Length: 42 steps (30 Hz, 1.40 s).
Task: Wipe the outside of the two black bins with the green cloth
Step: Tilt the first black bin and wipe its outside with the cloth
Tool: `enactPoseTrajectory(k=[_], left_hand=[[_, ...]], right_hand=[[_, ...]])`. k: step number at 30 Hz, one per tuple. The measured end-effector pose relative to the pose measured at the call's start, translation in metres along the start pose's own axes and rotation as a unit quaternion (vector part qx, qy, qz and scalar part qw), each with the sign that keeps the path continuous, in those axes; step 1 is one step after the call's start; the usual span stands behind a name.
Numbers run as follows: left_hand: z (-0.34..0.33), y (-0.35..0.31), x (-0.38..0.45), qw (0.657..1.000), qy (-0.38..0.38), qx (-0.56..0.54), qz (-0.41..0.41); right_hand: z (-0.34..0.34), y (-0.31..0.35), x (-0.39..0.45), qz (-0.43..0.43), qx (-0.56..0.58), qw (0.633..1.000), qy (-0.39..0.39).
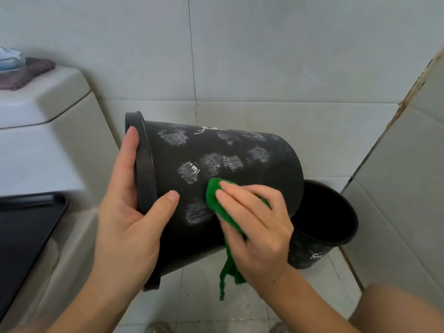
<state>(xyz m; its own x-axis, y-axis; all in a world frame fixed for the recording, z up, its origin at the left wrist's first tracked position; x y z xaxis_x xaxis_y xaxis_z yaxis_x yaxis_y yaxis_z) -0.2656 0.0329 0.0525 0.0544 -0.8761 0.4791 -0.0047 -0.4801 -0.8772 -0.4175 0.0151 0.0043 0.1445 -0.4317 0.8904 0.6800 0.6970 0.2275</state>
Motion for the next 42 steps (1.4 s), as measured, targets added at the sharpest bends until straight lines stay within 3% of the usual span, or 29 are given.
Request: enactPoseTrajectory(k=[3, 10, 18, 23, 25, 37, 42], left_hand=[[0.002, 0.0, 0.001, 1.0, -0.008, -0.003, 0.012], [0.013, -0.004, 0.003, 1.0, -0.029, 0.009, 0.005], [0.003, -0.001, 0.004, 1.0, -0.013, 0.005, 0.002], [0.012, -0.004, 0.002, 1.0, -0.021, 0.016, -0.001], [0.012, -0.006, 0.001, 0.999, -0.025, 0.022, -0.003], [-0.001, 0.005, 0.0, 1.0, -0.008, -0.006, -0.014], [0.004, 0.004, 0.003, 1.0, -0.013, -0.01, -0.015]], right_hand=[[0.005, -0.007, 0.002, 0.024, -0.015, 1.0, 0.001], [0.011, -0.038, -0.001, -0.089, -0.048, 0.994, -0.045], [0.007, -0.008, 0.004, 0.006, -0.018, 1.0, -0.01], [0.014, -0.051, 0.005, -0.151, -0.041, 0.987, -0.047], [0.011, -0.049, 0.002, -0.174, -0.045, 0.982, -0.061], [-0.007, 0.04, -0.009, 0.067, 0.016, 0.998, 0.0], [0.001, 0.013, 0.004, 0.053, -0.022, 0.998, -0.011]])
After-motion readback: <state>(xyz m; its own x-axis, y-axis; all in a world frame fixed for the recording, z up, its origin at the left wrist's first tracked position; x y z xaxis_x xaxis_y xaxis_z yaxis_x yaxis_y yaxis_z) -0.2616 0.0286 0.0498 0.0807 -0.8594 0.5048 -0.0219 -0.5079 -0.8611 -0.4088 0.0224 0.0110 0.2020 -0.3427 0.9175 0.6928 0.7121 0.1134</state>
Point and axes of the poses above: each hand's wrist, its own x-axis towards the middle knuckle, its own z-axis out of the back of the hand, y = z × x, the point moved 2 cm from there along x, towards the middle knuckle, and after that the axes turned 9 degrees about y, right-handed, at the moved point
